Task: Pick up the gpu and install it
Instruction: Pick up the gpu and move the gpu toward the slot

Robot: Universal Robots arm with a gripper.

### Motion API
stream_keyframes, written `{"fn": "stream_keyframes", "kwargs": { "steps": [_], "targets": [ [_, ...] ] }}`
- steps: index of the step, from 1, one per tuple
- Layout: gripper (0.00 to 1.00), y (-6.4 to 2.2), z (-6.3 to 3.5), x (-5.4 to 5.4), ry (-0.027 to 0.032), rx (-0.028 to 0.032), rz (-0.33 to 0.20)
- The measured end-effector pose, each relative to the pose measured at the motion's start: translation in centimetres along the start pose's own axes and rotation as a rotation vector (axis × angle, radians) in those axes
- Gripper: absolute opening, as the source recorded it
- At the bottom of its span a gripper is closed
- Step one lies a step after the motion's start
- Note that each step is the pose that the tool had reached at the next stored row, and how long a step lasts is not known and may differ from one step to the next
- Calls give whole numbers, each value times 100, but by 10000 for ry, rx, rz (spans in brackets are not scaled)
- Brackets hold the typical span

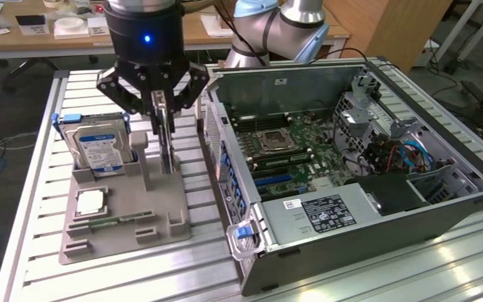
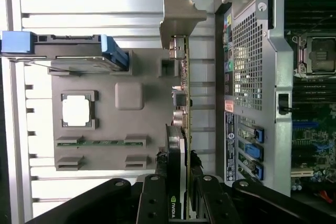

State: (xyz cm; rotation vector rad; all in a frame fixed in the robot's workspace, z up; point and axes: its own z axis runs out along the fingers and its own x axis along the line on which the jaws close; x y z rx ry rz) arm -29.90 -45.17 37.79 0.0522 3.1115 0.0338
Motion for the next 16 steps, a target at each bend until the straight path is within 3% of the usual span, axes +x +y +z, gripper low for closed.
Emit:
{"fn": "stream_keyframes", "kwargs": {
  "steps": [9,16],
  "targets": [
    [27,12,-317,-9,0,0,0],
    [27,21,-486,-14,0,0,0]
  ]
}}
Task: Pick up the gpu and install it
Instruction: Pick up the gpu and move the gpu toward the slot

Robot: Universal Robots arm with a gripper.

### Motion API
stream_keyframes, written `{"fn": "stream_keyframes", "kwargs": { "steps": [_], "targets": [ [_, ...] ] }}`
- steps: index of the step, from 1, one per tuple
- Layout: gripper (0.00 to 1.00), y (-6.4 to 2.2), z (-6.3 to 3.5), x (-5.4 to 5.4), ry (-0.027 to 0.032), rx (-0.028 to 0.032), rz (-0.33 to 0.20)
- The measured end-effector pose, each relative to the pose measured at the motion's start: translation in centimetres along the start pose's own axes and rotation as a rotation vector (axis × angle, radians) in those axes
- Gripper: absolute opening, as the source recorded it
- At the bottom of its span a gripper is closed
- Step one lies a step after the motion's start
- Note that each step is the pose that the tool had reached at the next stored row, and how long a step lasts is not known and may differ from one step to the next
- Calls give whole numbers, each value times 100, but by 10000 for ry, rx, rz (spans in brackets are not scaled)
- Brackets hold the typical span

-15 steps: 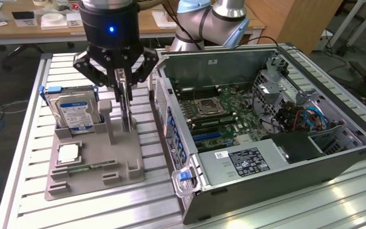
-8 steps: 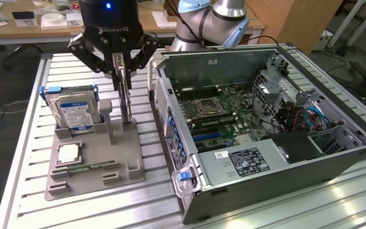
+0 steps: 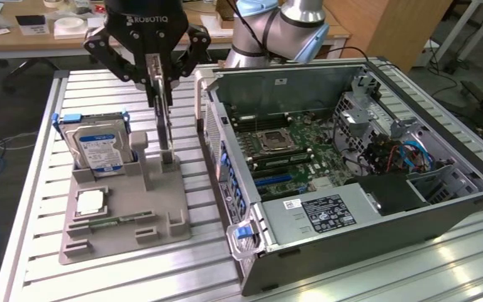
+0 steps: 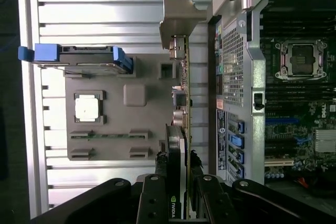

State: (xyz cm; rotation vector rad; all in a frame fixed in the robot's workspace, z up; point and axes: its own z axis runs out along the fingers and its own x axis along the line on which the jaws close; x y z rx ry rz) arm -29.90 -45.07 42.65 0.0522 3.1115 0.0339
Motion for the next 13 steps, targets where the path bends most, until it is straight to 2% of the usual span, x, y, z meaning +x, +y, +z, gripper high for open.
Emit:
{"fn": "stream_keyframes", "kwargs": {
  "steps": [3,13],
  "targets": [
    [27,1,-34,-1,0,0,1],
    [27,2,-58,-2,2,2,1]
  ]
}}
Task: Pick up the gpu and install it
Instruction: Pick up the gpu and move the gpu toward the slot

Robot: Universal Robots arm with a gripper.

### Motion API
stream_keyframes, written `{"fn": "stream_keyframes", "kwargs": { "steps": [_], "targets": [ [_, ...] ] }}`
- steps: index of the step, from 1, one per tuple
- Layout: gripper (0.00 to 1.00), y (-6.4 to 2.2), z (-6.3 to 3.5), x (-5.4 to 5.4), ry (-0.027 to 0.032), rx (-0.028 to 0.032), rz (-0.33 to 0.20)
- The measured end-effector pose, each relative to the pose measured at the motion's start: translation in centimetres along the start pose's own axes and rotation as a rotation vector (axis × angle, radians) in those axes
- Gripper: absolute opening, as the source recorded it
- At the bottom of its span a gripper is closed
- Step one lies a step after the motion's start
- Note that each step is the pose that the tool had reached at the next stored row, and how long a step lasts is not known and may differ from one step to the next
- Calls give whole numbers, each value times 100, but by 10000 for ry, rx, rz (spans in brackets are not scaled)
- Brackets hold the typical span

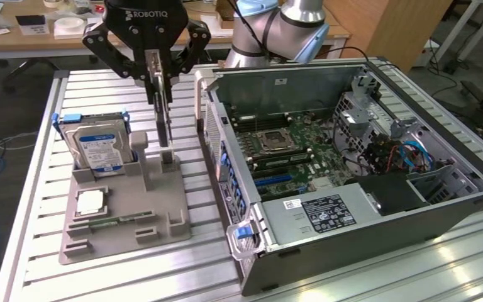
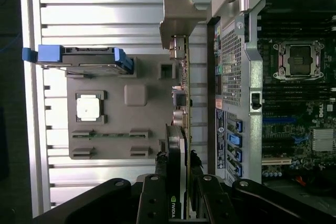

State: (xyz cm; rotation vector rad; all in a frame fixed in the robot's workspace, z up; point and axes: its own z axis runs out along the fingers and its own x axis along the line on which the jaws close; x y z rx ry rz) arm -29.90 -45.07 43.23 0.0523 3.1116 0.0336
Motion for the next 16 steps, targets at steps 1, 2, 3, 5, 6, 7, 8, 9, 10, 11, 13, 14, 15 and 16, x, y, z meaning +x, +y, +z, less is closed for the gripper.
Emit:
{"fn": "stream_keyframes", "kwargs": {
  "steps": [1,2,3,5,6,7,8,9,10,11,13,14,15,16],
  "targets": [
    [27,0,-1,0,-2,-2,0],
    [27,0,-1,0,-2,-2,0],
    [27,0,-1,0,-2,-2,0],
    [27,0,-1,0,-2,-2,0],
    [27,0,-1,0,-2,-2,0],
    [27,0,-1,-1,-1,-2,0],
    [27,0,-2,-6,-1,-1,-1],
    [27,0,-2,-12,0,-1,-1],
    [27,1,-1,-19,-1,-2,-1],
    [27,1,-1,-28,-1,-1,-1],
    [27,2,0,-49,-1,-2,-1],
    [27,4,0,-60,-1,-2,-1],
    [27,5,1,-72,-2,-2,0],
    [27,7,1,-85,-1,-1,0]
  ]
}}
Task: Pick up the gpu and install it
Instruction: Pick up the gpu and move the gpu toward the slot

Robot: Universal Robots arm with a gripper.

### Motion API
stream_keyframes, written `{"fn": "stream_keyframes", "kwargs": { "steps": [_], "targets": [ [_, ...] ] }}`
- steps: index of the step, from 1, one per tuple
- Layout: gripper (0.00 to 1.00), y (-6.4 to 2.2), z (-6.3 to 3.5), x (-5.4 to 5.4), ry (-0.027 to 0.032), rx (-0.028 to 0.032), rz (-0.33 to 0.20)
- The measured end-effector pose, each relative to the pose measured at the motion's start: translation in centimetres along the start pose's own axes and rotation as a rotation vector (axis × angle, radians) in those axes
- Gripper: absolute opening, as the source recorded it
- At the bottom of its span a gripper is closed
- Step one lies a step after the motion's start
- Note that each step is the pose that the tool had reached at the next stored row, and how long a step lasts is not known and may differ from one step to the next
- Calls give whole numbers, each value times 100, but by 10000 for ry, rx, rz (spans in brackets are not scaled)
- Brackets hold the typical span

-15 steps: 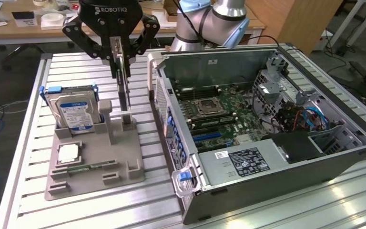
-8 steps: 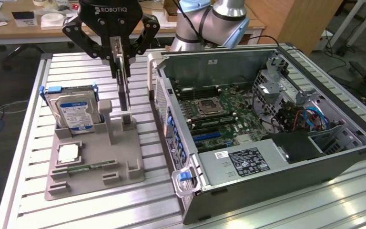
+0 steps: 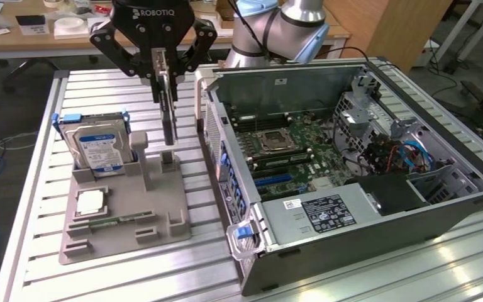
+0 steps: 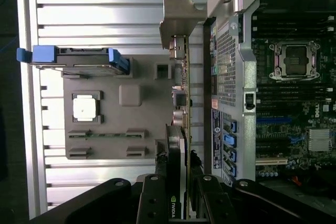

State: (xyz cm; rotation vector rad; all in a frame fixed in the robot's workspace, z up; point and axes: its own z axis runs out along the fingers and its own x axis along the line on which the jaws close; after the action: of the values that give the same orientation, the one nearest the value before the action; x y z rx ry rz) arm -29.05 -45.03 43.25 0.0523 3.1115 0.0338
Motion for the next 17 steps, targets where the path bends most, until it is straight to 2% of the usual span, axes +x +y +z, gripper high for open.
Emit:
{"fn": "stream_keyframes", "kwargs": {
  "steps": [17],
  "targets": [
    [27,26,7,-216,0,0,-1]
  ]
}}
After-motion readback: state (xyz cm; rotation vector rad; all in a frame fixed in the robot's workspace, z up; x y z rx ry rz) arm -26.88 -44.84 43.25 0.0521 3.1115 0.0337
